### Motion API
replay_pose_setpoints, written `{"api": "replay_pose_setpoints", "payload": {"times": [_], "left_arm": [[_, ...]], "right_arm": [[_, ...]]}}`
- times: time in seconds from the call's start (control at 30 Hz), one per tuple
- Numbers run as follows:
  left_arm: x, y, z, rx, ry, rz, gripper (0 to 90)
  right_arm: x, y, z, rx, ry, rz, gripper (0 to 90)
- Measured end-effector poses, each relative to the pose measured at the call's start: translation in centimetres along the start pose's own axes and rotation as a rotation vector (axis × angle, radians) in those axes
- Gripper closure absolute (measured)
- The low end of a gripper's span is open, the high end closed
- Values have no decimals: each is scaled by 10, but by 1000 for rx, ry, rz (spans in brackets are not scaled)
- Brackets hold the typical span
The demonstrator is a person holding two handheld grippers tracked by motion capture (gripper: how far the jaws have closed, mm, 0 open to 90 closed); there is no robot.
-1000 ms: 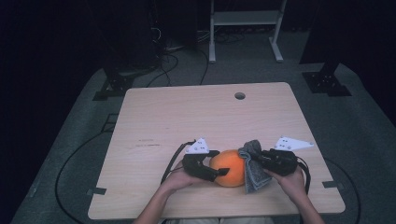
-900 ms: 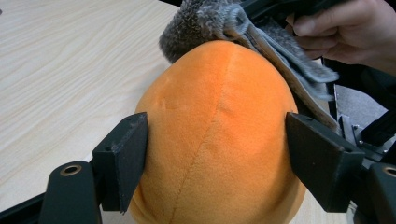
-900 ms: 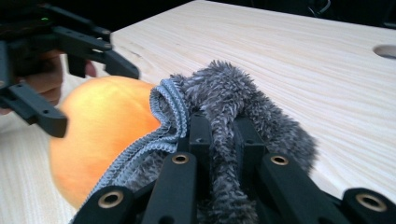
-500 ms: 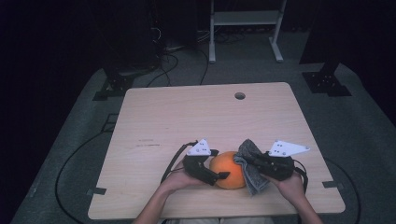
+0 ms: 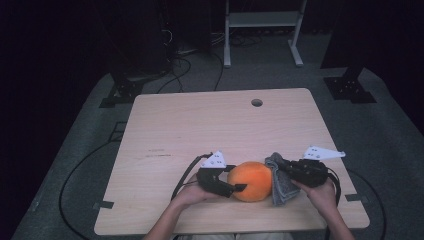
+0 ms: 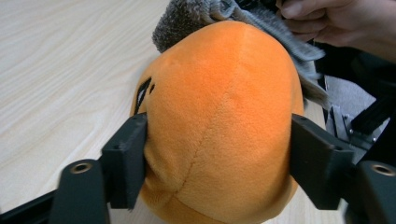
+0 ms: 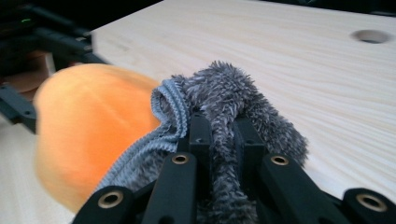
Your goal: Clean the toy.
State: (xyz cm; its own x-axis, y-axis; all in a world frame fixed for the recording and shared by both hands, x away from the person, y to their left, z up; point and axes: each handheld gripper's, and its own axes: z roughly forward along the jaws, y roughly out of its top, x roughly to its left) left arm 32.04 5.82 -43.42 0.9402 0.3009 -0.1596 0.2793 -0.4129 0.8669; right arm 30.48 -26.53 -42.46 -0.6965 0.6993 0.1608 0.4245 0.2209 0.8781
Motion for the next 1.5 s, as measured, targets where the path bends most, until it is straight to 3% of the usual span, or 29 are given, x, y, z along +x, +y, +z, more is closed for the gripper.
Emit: {"api": "replay_pose_setpoints", "payload": {"times": [0.07,0.17,0.33,0.4,0.43,0.5,0.63,0.73,0.83,0.97,1.07,1.13,1.2,1.23,1.3,1.37,1.43,1.5], "left_arm": [[-2,5,-4,-30,7,-22,322],[-7,16,-10,-44,57,0,330],[-19,28,-17,-27,99,63,329],[-25,31,-19,-51,86,95,328],[-27,33,-20,-45,84,99,328],[-28,33,-20,-40,88,103,328],[-22,25,-16,-10,59,104,298],[-18,23,-17,-50,16,87,192],[-10,22,-23,-82,-7,55,138],[1,10,-14,-10,-50,-9,100],[6,3,-7,-34,-79,-57,109],[5,4,-10,-48,-49,-43,190],[3,9,-14,-44,-23,-49,285],[1,15,-18,-39,17,-45,317],[-5,23,-22,-35,83,-18,338],[-9,27,-23,-24,84,-17,340],[-13,28,-21,-19,72,-20,340],[-17,29,-16,17,96,7,337]], "right_arm": [[2,4,-10,-48,-6,8,804],[15,15,-22,-124,-1,-25,805],[50,34,-18,-182,113,-86,806],[60,38,-11,-180,173,-86,805],[63,38,-7,-172,173,-96,806],[63,35,-2,-162,158,-89,806],[48,17,12,-69,120,-47,805],[43,8,19,-46,130,-12,805],[41,4,17,-46,113,-15,805],[33,-1,15,-49,126,18,804],[29,-2,15,-40,125,28,804],[28,-1,14,-39,123,28,804],[28,4,9,-82,132,35,803],[30,9,4,-122,143,27,802],[38,21,-5,-196,172,2,803],[51,34,-8,-227,210,-47,804],[60,37,-3,-205,211,-91,804],[64,34,7,-168,193,-109,803]]}}
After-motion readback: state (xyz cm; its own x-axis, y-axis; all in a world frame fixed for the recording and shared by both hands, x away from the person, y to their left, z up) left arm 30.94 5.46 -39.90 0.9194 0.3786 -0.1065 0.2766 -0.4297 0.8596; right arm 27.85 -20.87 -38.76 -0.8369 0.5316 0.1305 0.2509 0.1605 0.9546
